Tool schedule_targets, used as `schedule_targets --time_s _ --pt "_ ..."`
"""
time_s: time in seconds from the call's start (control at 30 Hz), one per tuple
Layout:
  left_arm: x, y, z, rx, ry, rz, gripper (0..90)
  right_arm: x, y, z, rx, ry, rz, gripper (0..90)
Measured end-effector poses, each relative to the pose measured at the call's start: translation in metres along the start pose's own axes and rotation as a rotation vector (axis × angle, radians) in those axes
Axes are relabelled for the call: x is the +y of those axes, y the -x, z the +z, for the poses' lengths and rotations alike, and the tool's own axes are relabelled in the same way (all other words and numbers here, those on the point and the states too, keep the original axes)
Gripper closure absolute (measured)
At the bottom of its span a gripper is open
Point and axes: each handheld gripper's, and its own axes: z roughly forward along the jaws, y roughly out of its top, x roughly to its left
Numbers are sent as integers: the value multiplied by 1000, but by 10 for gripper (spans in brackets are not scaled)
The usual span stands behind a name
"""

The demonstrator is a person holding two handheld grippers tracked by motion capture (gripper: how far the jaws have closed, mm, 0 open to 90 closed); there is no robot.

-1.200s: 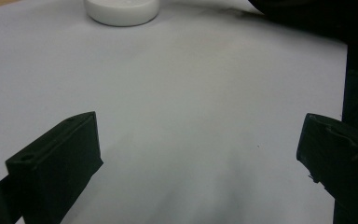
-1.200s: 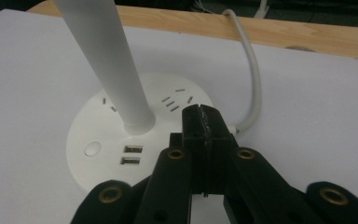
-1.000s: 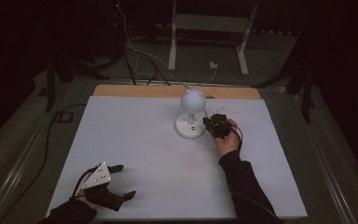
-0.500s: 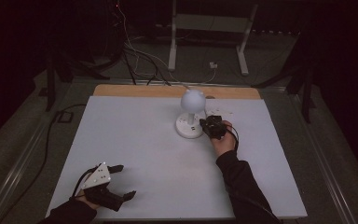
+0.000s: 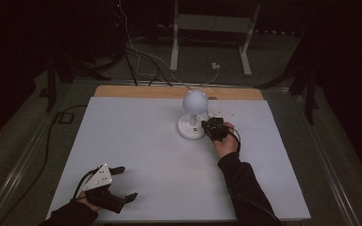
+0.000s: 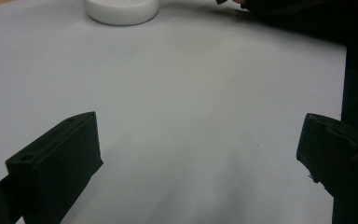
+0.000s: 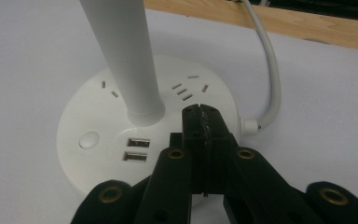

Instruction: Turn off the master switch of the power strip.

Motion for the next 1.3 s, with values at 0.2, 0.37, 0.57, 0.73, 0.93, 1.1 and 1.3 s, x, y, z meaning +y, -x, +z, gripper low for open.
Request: schedule_targets --time_s 0.2,0.37,0.57,0.73,0.93,1.1,1.3 --pt "0 0 0 1 -1 0 2 1 -3 1 -20 -6 -15 898" --pt "0 1 0 1 -1 -1 3 0 -3 1 -19 -3 -16 899" --pt "0 0 1 3 -3 1 3 -1 -2 0 -12 -3 -22 900" --pt "0 1 1 1 -5 0 3 0 -3 0 -19 -11 -47 900" --pt "0 1 1 1 -5 -1 3 3 -2 1 -16 -28 -57 900" --pt "0 1 1 0 -4 0 2 4 -7 2 -45 -43 -110 900" --pt "0 0 1 0 -3 1 2 5 -7 3 -47 -46 -103 900"
